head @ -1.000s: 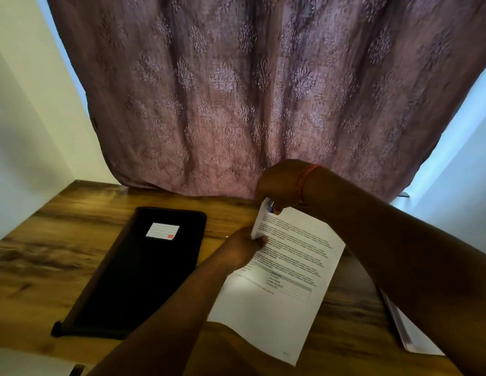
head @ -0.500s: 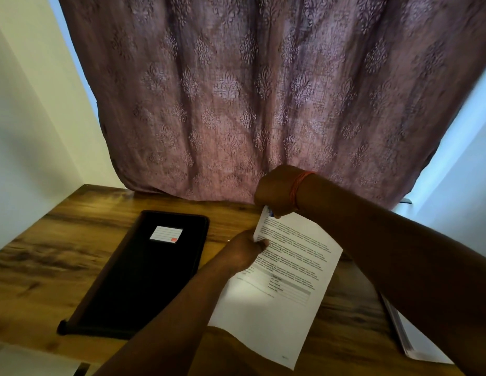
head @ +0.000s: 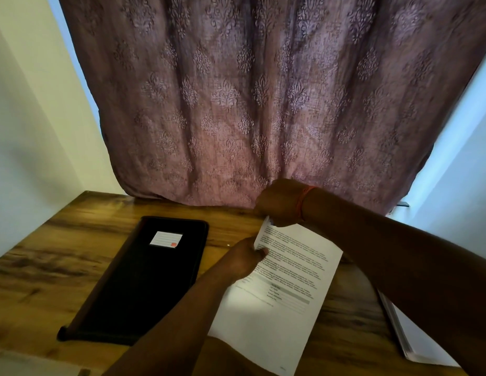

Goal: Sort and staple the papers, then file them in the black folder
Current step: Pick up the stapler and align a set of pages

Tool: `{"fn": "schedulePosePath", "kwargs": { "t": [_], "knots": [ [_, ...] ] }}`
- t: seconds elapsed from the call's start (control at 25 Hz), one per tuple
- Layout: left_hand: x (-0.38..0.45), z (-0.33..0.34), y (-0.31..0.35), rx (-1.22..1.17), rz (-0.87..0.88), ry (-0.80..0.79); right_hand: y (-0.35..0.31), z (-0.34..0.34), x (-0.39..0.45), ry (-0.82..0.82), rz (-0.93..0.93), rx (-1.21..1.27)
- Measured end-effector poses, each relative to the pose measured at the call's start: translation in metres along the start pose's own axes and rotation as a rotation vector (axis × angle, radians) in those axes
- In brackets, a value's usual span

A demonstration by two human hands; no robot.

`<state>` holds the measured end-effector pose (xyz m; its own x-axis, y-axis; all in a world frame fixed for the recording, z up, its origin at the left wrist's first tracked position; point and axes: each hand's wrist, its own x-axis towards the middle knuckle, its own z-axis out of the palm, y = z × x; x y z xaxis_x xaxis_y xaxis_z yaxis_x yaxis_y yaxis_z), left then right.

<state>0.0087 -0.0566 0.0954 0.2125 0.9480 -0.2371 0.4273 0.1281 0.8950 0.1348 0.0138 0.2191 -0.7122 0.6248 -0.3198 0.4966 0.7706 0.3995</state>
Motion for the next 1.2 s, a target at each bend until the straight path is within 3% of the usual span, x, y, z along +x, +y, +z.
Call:
{"fn": "schedulePosePath", "kwargs": {
  "t": [0.4,0.76,1.04,1.2],
  "knots": [
    [0.003,-0.005,-0.002,-0.124,-0.078,-0.017,0.023,0.026,-0.004,0.001,0.047,0.276],
    [0.017,0.004,-0.003,-0.025,-0.07,0.0,0.018,0.042,0.003,-0.005,0.03,0.205],
    [0.031,0.002,-0.007,0.035,-0.057,0.01,0.011,0.048,0.011,0.178,0.017,0.036],
    [0.038,0.0,-0.009,0.044,-0.064,0.02,0.019,0.056,0.019,0.168,0.017,0.106]
  ]
}}
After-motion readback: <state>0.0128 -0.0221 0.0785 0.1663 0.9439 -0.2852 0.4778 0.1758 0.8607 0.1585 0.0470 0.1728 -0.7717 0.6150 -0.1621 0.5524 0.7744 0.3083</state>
